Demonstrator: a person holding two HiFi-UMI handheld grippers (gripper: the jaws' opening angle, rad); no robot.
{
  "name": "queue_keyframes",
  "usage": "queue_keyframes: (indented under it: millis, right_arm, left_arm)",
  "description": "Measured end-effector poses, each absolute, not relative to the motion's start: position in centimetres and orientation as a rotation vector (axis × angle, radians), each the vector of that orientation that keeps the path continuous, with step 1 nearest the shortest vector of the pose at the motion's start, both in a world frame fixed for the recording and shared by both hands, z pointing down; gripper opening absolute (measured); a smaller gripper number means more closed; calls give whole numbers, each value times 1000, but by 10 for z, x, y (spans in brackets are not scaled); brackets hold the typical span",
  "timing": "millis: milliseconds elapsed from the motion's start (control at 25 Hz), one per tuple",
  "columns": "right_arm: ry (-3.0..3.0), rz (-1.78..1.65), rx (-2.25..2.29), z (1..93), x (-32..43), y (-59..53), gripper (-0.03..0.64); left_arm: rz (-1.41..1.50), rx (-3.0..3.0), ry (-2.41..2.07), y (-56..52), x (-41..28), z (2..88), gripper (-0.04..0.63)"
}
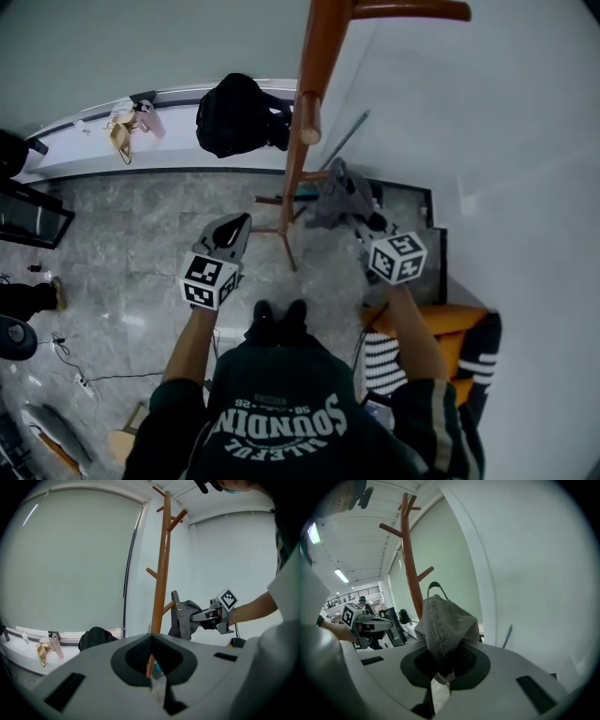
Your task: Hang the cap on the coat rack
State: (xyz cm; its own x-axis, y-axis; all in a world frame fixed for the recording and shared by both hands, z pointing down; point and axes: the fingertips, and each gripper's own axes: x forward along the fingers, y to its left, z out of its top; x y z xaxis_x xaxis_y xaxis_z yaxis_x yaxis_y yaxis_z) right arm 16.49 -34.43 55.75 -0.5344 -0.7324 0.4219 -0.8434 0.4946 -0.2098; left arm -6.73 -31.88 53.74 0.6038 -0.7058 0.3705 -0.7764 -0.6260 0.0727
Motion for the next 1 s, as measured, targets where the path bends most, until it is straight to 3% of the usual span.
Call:
queue_keyframes:
  millis: [600, 1000]
  right_arm:
    - [-2441, 627, 1126, 608, 116, -355, 21]
    - [-2363, 703, 1229, 641, 120, -360, 21]
  left_arm:
    - [455, 2501, -1341, -308, -109, 547, 0]
    - [463, 2469, -1365, -295, -125, 551, 0]
